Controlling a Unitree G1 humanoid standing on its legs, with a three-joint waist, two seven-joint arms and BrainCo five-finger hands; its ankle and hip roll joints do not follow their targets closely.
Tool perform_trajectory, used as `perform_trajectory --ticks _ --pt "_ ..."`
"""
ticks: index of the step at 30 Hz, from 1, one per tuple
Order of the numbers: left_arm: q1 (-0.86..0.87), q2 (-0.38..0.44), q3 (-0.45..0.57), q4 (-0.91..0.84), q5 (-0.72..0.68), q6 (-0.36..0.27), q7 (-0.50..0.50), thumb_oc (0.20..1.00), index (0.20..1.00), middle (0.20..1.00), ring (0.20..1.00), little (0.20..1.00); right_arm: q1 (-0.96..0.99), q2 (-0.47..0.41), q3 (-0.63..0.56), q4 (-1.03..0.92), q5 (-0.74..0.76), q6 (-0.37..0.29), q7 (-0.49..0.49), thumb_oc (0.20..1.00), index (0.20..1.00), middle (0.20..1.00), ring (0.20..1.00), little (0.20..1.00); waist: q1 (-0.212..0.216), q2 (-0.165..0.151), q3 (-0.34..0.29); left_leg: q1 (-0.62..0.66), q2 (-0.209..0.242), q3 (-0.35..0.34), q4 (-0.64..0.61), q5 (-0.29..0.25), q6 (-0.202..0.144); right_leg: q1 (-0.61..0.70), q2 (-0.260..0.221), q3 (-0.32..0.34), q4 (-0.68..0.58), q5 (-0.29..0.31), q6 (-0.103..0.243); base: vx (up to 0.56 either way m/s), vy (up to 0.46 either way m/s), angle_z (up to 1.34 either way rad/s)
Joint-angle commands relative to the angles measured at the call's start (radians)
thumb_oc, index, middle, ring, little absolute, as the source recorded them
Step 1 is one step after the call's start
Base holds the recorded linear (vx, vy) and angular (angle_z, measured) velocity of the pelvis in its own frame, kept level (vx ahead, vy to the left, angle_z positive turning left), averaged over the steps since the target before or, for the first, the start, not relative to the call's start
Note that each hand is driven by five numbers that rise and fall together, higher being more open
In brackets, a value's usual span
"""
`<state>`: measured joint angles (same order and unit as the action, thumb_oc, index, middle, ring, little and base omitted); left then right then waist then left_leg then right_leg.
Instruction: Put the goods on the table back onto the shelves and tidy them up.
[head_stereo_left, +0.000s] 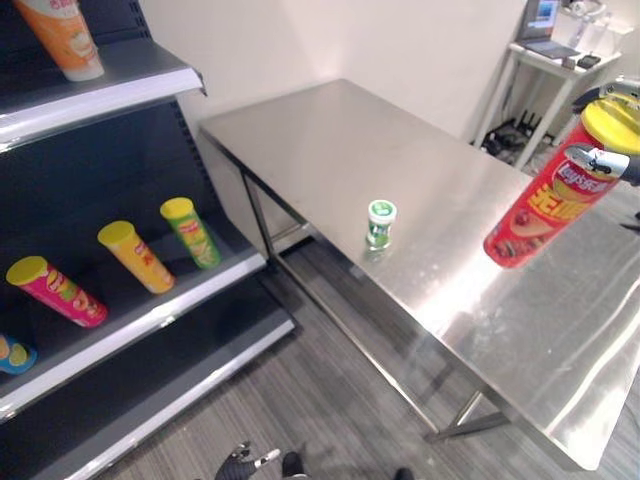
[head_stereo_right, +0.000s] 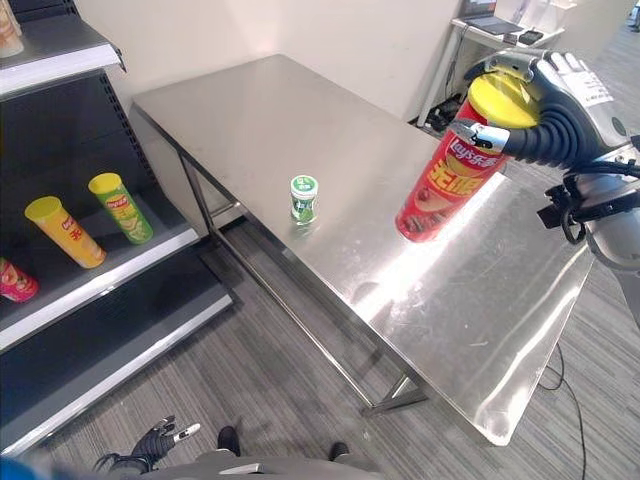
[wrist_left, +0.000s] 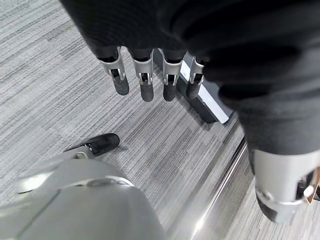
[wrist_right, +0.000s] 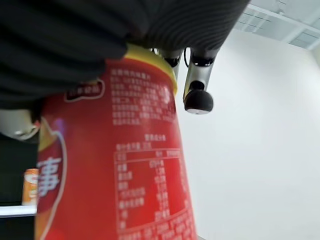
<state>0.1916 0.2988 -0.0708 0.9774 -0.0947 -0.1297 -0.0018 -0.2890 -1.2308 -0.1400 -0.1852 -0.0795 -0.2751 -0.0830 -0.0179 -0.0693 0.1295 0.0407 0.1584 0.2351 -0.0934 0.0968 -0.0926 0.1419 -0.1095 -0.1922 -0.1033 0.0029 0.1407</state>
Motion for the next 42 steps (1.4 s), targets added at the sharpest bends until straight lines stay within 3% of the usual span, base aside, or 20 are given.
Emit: perform_trajectory --ticks 1,13,19,23,26,27,29,31,32,33,35,37,38,39,40,42 --pt "-0.065 0.044 -0.017 0.039 -0.003 -0.037 0.027 1.0 1.0 1.0 1.0 1.0 -0.111 -0.074 0.027 -0.014 0.008 -0.017 -0.051 0.2 0.2 0.2 0.2 0.2 0.049 0.002 -0.016 0.035 0.095 -0.118 0.006 -0.064 -0.093 0.041 -0.065 -0.125 0.016 -0.064 0.052 -0.01 -0.022 0.04" --pt "-0.057 0.058 0.014 0.036 -0.036 -0.041 0.044 1.0 1.0 1.0 1.0 1.0 -0.159 -0.115 0.051 -0.018 0.021 -0.019 -0.059 0.2 0.2 0.2 0.2 0.2 0.072 0.0 -0.004 0.003 0.118 -0.181 0.015 -0.035 -0.11 0.056 -0.03 -0.151 0.02 -0.094 0.023 -0.01 -0.057 0.11" --pt "-0.061 0.079 0.038 0.008 -0.088 -0.048 0.051 1.0 1.0 1.0 1.0 1.0 -0.186 -0.166 0.009 -0.043 0.05 -0.038 -0.085 0.2 0.2 0.2 0.2 0.2 0.099 -0.001 0.028 -0.071 0.138 -0.248 0.034 0.027 -0.139 0.053 0.018 -0.156 0.016 -0.128 -0.013 -0.05 -0.097 0.32" --pt "-0.069 0.08 0.037 0.008 -0.113 -0.056 0.056 1.0 1.0 1.0 1.0 1.0 -0.256 -0.201 0.025 -0.047 0.048 -0.046 -0.108 0.2 0.2 0.2 0.2 0.2 0.116 -0.003 0.046 -0.137 0.135 -0.268 0.034 0.075 -0.156 0.047 0.018 -0.2 0.016 -0.133 -0.02 -0.1 -0.035 0.51" --pt "-0.058 0.075 0.046 0.005 -0.139 -0.063 0.053 1.0 1.0 1.0 1.0 1.0 -0.343 -0.211 0.105 -0.041 0.045 -0.048 -0.112 0.2 0.2 0.2 0.2 0.2 0.117 -0.006 0.047 -0.133 0.18 -0.23 0.033 0.09 -0.168 0.029 -0.01 -0.226 0.016 -0.118 -0.014 -0.09 0.174 0.42" --pt "-0.055 0.075 0.06 0.011 -0.151 -0.07 0.055 1.0 1.0 1.0 1.0 1.0 -0.377 -0.211 0.142 -0.04 0.038 -0.048 -0.105 0.2 0.2 0.2 0.2 0.2 0.113 -0.009 0.042 -0.113 0.222 -0.222 0.034 0.105 -0.169 0.017 -0.046 -0.238 0.016 -0.1 -0.001 -0.05 0.225 0.09" --pt "-0.052 0.072 0.066 0.015 -0.155 -0.073 0.054 1.0 1.0 1.0 1.0 1.0 -0.406 -0.209 0.175 -0.036 0.035 -0.05 -0.101 0.2 0.2 0.2 0.2 0.2 0.104 -0.006 0.038 -0.099 0.241 -0.221 0.032 0.121 -0.169 0.01 -0.065 -0.243 0.017 -0.089 0.008 -0.04 0.245 0.06" --pt "-0.054 0.076 0.074 0.019 -0.159 -0.084 0.064 1.0 1.0 1.0 1.0 1.0 -0.433 -0.219 0.214 -0.026 0.03 -0.047 -0.101 0.2 0.2 0.2 0.2 0.2 0.09 -0.001 0.034 -0.08 0.293 -0.229 0.045 0.183 -0.169 -0.006 -0.12 -0.256 0.023 -0.06 0.033 -0.08 0.432 0.11" --pt "-0.049 0.077 0.079 0.018 -0.157 -0.086 0.071 1.0 1.0 1.0 1.0 1.0 -0.434 -0.233 0.223 -0.017 0.023 -0.044 -0.102 0.2 0.2 0.2 0.2 0.2 0.071 0.01 0.024 -0.067 0.323 -0.222 0.045 0.24 -0.169 -0.013 -0.156 -0.268 0.028 -0.04 0.054 -0.06 0.38 0.05" --pt "-0.047 0.076 0.079 0.017 -0.157 -0.087 0.071 1.0 1.0 1.0 1.0 1.0 -0.434 -0.232 0.224 -0.017 0.023 -0.044 -0.102 0.2 0.2 0.2 0.2 0.2 0.07 0.011 0.025 -0.059 0.324 -0.22 0.038 0.241 -0.169 -0.009 -0.155 -0.268 0.029 -0.044 0.055 -0.05 0.399 0.67" --pt "-0.041 0.074 0.086 0.014 -0.153 -0.091 0.075 1.0 1.0 1.0 1.0 1.0 -0.405 -0.244 0.21 -0.004 0.019 -0.037 -0.101 0.2 0.2 0.2 0.2 0.2 0.052 0.018 0.013 -0.048 0.337 -0.214 0.045 0.265 -0.169 -0.016 -0.206 -0.278 0.035 -0.01 0.083 -0.02 0.374 1.02" --pt "-0.042 0.076 0.084 0.014 -0.136 -0.092 0.081 1.0 1.0 1.0 1.0 1.0 -0.344 -0.242 0.159 -0.001 0.007 -0.029 -0.102 0.2 0.2 0.2 0.2 0.2 0.039 0.019 0.007 -0.04 0.332 -0.218 0.058 0.236 -0.169 -0.016 -0.251 -0.282 0.046 0.017 0.106 0.02 0.454 0.57" --pt "-0.038 0.071 0.073 0.014 -0.105 -0.086 0.075 1.0 1.0 1.0 1.0 1.0 -0.249 -0.218 0.08 0.0 0.002 -0.015 -0.093 0.2 0.2 0.2 0.2 0.2 0.03 0.029 -0.001 -0.031 0.315 -0.238 0.088 0.071 -0.169 -0.007 -0.282 -0.272 0.057 0.033 0.121 0.03 0.383 0.33" --pt "-0.04 0.074 0.07 0.014 -0.105 -0.085 0.075 1.0 1.0 1.0 1.0 1.0 -0.225 -0.216 0.056 -0.006 0.002 -0.015 -0.092 0.2 0.2 0.2 0.2 0.2 0.035 0.027 0.0 -0.033 0.315 -0.238 0.095 0.066 -0.169 -0.007 -0.282 -0.272 0.057 0.032 0.121 0.02 0.37 0.25" --pt "-0.044 0.071 0.066 0.02 -0.089 -0.082 0.072 1.0 1.0 1.0 1.0 1.0 -0.186 -0.206 0.02 -0.004 -0.007 -0.008 -0.088 0.2 0.2 0.2 0.2 0.2 0.027 0.03 -0.003 -0.036 0.308 -0.231 0.11 -0.011 -0.169 -0.007 -0.306 -0.271 0.067 0.054 0.121 -0.02 0.29 0.09" --pt "-0.063 0.085 0.043 0.019 -0.058 -0.078 0.067 1.0 1.0 1.0 1.0 1.0 -0.056 -0.15 -0.092 -0.013 -0.035 0.013 -0.083 0.2 0.2 0.2 0.2 0.2 0.027 0.021 0.003 -0.045 0.261 -0.226 0.159 -0.133 -0.169 -0.043 -0.392 -0.247 0.118 0.161 0.121 -0.06 0.418 0.03"
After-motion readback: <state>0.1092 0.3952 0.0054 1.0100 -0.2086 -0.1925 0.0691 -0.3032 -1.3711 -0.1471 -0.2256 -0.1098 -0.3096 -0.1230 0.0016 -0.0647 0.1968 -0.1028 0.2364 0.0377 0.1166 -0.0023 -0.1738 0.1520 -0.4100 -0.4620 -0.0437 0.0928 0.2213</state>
